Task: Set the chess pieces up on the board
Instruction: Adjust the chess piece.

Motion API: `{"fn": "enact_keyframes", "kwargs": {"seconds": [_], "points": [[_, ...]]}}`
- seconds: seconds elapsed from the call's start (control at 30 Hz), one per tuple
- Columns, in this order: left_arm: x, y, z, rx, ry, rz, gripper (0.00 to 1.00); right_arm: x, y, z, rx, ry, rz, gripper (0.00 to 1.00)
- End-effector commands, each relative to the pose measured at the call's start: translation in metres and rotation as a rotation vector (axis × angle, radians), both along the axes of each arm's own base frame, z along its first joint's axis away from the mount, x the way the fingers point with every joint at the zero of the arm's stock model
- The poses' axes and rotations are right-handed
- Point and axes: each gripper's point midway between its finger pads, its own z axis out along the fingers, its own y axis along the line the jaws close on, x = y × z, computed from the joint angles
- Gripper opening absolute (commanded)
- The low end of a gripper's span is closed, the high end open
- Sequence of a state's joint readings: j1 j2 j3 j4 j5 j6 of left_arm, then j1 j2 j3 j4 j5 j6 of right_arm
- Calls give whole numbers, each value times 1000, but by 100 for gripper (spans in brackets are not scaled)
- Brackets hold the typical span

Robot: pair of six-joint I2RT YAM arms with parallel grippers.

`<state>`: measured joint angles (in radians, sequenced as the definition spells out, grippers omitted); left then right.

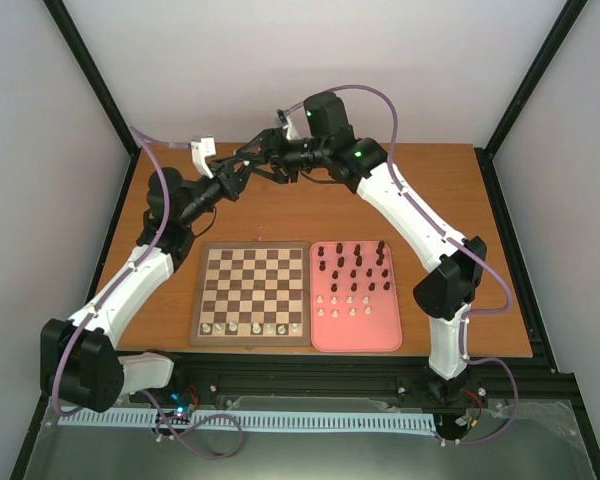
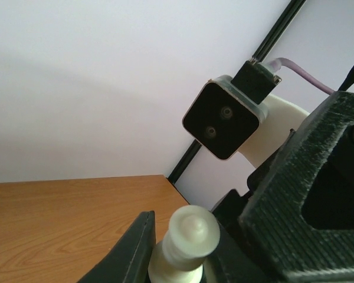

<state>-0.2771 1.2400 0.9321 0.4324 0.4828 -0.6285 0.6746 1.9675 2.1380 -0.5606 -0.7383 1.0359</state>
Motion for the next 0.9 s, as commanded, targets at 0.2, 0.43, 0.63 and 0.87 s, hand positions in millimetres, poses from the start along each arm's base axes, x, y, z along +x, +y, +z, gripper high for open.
{"fn": "enact_keyframes", "kwargs": {"seconds": [0.2, 0.43, 0.63, 0.87], "points": [[-20, -2, 78, 84, -264, -8, 1, -47, 6, -45, -123, 146, 143, 69], [-34, -11, 36, 256, -164, -99, 1, -9, -33, -43, -185, 71, 3, 100], [-58, -3, 4, 352, -62, -119, 1, 14, -69, -60, -321, -15, -91, 100], [-91, 12, -53, 407, 143, -123, 1, 25, -92, -90, -505, -105, -109, 100]]}}
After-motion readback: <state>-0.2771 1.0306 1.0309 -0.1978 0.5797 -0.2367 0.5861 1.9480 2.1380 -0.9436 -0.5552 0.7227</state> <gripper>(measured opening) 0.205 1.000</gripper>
